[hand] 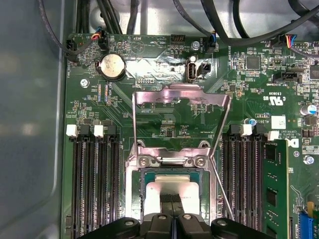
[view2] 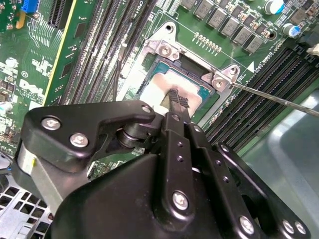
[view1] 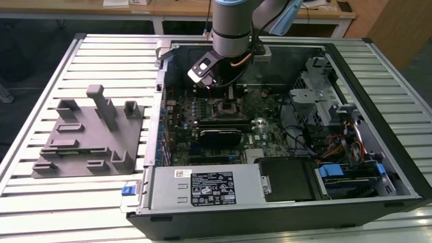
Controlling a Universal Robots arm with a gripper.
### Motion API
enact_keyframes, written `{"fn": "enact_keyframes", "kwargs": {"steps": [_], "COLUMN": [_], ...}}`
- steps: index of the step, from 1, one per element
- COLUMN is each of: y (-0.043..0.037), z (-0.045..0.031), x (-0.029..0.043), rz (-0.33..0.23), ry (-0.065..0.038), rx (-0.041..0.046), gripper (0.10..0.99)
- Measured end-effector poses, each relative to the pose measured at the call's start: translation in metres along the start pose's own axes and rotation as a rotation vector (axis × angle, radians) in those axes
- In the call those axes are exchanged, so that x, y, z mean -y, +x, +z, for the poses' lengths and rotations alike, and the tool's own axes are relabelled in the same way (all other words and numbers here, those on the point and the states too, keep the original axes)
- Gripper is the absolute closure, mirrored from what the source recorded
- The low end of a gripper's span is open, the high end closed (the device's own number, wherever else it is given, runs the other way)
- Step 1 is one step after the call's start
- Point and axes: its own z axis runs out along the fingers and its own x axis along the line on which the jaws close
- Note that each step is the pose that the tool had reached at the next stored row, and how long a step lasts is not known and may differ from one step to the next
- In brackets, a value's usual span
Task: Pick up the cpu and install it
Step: 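Place the cpu into insertion slot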
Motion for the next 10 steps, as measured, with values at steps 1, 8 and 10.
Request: {"fn": "enact_keyframes", "kwargs": {"steps": [1,8,10], "y": [0.0001,0.0004,-0.0001], "z": [0.0002,-0.0031,-0.0074], "x": [0.0,-0.0004,-0.0004], "rz": [0.0,0.0,0.0], "ry": [0.0,-0.002,-0.001], "rx": [-0.0005,-0.0027,-0.0009], "gripper": [0.98,0.98,0.98]}}
